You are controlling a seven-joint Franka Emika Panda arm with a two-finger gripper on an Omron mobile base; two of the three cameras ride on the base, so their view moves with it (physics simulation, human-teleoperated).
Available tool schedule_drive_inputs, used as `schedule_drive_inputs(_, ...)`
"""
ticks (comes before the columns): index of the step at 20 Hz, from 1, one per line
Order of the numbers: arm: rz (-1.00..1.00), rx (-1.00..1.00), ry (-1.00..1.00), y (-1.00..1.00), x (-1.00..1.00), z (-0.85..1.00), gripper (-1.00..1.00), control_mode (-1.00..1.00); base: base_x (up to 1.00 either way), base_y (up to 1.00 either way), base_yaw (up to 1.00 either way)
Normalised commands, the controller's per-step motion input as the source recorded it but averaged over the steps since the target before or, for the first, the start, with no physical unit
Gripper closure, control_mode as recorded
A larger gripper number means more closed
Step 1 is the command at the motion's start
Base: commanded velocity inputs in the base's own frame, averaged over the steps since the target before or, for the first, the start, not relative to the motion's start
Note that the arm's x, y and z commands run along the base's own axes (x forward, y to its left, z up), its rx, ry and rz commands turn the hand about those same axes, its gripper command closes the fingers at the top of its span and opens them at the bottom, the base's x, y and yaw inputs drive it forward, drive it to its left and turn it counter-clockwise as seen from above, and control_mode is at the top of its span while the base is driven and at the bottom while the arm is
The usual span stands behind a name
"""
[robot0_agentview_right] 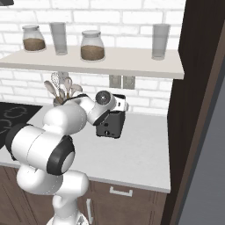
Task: Start the toaster. Once the lever pops up, take the bread to the plate on the dining counter.
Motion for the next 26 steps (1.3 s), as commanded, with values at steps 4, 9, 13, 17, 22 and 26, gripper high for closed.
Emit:
schedule_drive_inputs(4, 0.00, 0.00, 0.00, 0.00, 0.00, 0.00, -1.00, -1.00, 0.00, 0.00, 0.00)
schedule_drive_inputs(9, 0.00, 0.00, 0.00, 0.00, 0.00, 0.00, -1.00, -1.00, 0.00, 0.00, 0.00)
schedule_drive_inputs(13, 0.00, 0.00, 0.00, 0.00, 0.00, 0.00, -1.00, -1.00, 0.00, 0.00, 0.00)
schedule_drive_inputs(17, 0.00, 0.00, 0.00, 0.00, 0.00, 0.00, -1.00, -1.00, 0.00, 0.00, 0.00)
schedule_drive_inputs(22, 0.00, 0.00, 0.00, 0.00, 0.00, 0.00, -1.00, -1.00, 0.00, 0.00, 0.00)
schedule_drive_inputs(26, 0.00, 0.00, 0.00, 0.00, 0.00, 0.00, -1.00, -1.00, 0.00, 0.00, 0.00)
